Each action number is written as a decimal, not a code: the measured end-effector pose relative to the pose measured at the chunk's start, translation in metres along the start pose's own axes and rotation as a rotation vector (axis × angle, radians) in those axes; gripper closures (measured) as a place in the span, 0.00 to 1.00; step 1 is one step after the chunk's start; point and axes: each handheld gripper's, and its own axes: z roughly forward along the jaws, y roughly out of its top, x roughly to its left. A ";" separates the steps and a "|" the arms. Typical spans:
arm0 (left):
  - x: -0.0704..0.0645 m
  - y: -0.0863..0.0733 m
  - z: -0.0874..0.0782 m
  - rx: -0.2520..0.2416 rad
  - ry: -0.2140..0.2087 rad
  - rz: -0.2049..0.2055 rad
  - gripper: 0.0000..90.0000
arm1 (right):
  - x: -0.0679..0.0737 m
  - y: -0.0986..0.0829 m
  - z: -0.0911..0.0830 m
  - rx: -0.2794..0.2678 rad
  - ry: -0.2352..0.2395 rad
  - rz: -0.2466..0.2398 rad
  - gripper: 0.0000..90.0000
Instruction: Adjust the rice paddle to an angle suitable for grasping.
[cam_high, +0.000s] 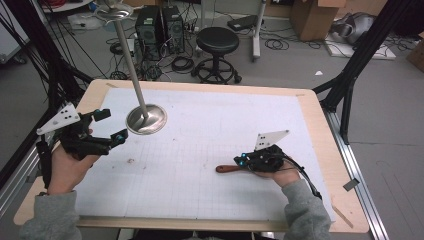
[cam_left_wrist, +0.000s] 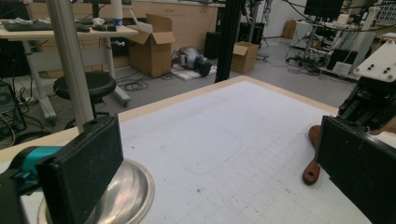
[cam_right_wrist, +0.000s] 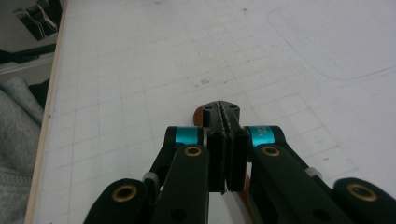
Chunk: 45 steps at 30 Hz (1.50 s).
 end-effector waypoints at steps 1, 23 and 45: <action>0.000 0.000 0.000 0.001 0.001 0.000 0.02 | 0.000 0.000 0.000 0.000 0.000 0.000 0.99; 0.001 -0.003 -0.013 0.002 0.027 -0.006 0.02 | -0.005 -0.011 0.038 0.132 0.075 -0.029 1.00; 0.001 -0.006 -0.019 0.010 0.044 -0.011 0.02 | -0.013 -0.007 0.049 0.217 -0.016 -0.025 1.00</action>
